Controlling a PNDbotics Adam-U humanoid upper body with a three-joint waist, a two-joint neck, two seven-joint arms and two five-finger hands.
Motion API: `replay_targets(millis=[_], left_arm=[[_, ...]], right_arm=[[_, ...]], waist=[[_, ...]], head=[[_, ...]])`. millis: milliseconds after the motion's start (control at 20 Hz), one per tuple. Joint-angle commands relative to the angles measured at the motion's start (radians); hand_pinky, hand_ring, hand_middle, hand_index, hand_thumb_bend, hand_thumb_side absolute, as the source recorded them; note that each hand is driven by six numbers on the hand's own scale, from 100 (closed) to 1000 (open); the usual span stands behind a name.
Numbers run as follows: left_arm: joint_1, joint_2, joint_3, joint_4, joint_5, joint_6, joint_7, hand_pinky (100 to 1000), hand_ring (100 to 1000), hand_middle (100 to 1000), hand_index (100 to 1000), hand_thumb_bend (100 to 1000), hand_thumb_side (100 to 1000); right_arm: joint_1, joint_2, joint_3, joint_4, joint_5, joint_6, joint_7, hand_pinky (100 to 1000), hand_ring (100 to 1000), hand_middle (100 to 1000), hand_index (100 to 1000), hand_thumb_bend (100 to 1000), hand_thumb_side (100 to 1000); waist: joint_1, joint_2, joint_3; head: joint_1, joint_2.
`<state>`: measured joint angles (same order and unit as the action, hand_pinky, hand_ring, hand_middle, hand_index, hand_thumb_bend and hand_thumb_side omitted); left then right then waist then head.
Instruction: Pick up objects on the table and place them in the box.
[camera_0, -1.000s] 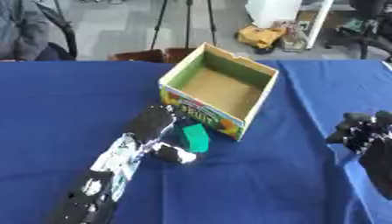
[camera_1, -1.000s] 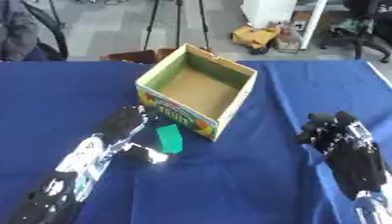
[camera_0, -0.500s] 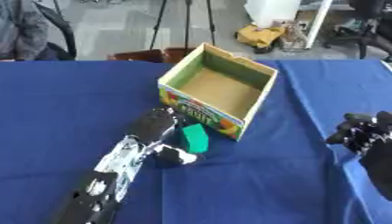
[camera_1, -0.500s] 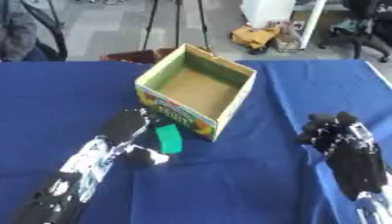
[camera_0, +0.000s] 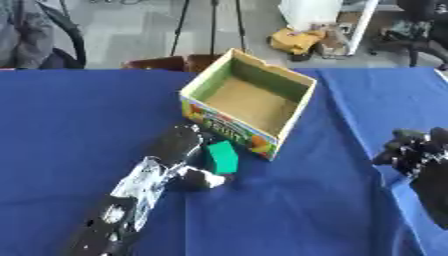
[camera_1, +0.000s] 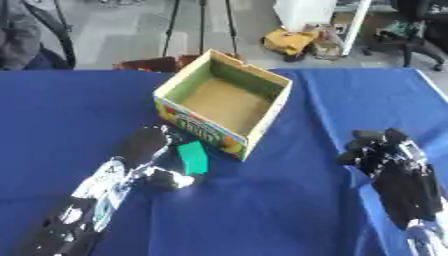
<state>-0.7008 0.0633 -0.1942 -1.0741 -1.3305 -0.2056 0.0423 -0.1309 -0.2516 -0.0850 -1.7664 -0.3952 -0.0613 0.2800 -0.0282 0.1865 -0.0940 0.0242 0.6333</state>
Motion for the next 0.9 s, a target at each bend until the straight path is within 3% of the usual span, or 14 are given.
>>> replay_targets(millis=[50, 300, 400, 550, 900], left_arm=[[-0.016, -0.002, 0.008, 0.003, 0.004, 0.005, 0.019, 487, 547, 311, 569, 455, 508], [-0.016, -0.002, 0.009, 0.009, 0.041, 0.021, 0.055, 474, 528, 277, 529, 172, 323], [-0.015, -0.001, 0.008, 0.009, 0.058, 0.027, 0.065, 473, 526, 270, 519, 100, 270], [-0.016, 0.001, 0.006, 0.0, 0.087, 0.032, 0.067, 470, 521, 257, 505, 100, 222], [-0.014, 0.027, -0.003, -0.074, 0.172, 0.044, 0.034, 468, 516, 239, 488, 100, 242]], right_arm=[[-0.007, -0.013, 0.0, -0.009, 0.004, -0.003, 0.003, 640, 576, 574, 738, 100, 877], [-0.008, -0.013, 0.0, -0.008, 0.004, -0.002, 0.003, 640, 576, 574, 738, 100, 877], [-0.008, -0.013, 0.0, -0.008, 0.005, -0.002, 0.003, 640, 576, 574, 738, 100, 877], [-0.008, -0.013, 0.0, -0.008, 0.005, -0.002, 0.003, 640, 576, 574, 738, 100, 878], [-0.008, -0.015, -0.002, -0.006, 0.006, -0.001, 0.003, 640, 576, 574, 738, 100, 877]], waist=[[-0.001, -0.01, -0.002], [0.001, -0.011, -0.003], [0.001, -0.011, -0.003], [0.002, -0.011, -0.002], [0.006, -0.014, 0.001]], head=[[0.002, 0.007], [0.001, 0.008], [0.001, 0.008], [0.0, 0.008], [-0.006, 0.008]])
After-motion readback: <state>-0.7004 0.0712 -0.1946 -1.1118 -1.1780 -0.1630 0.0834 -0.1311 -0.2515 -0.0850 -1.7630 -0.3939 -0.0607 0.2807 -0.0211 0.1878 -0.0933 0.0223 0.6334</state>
